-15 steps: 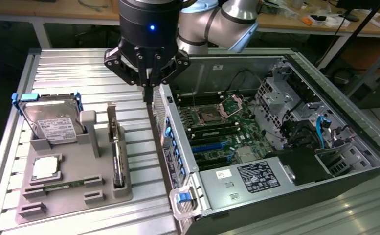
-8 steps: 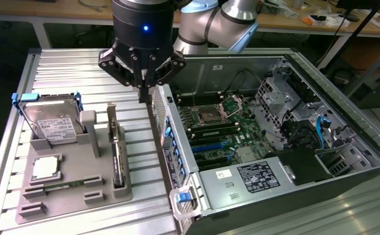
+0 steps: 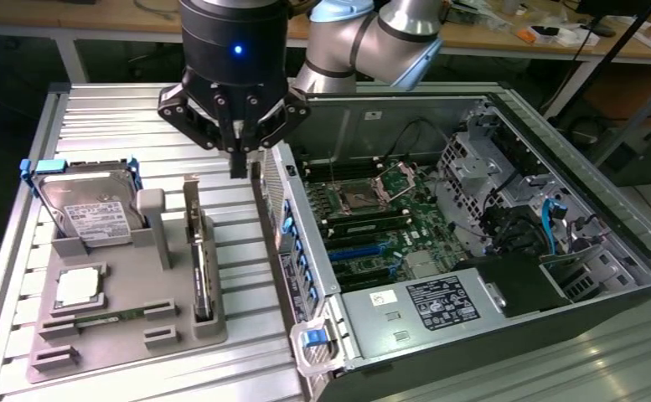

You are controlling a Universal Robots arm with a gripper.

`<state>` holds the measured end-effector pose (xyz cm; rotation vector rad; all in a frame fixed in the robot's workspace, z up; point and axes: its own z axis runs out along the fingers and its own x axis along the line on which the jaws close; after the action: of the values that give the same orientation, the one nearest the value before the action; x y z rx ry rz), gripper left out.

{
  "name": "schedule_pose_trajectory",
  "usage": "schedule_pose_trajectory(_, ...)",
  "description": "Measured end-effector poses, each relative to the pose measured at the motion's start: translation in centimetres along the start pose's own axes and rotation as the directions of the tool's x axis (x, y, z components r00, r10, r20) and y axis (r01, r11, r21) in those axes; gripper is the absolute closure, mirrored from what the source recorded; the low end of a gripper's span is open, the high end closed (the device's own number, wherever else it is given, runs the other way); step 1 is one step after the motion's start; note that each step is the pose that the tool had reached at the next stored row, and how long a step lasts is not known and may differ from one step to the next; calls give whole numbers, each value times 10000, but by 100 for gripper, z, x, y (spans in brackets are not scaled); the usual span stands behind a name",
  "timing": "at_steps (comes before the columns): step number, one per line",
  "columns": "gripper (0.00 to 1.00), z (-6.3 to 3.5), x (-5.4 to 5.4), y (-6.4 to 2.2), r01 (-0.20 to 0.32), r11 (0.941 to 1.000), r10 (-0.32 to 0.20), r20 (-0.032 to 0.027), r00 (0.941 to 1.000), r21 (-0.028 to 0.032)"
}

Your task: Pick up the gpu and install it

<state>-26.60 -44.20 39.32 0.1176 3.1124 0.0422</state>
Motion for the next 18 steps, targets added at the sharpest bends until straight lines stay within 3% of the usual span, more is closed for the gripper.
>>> schedule_pose_trajectory(18, 89, -6, 164, -55, 0, 10000, 0, -1, 10000, 0)
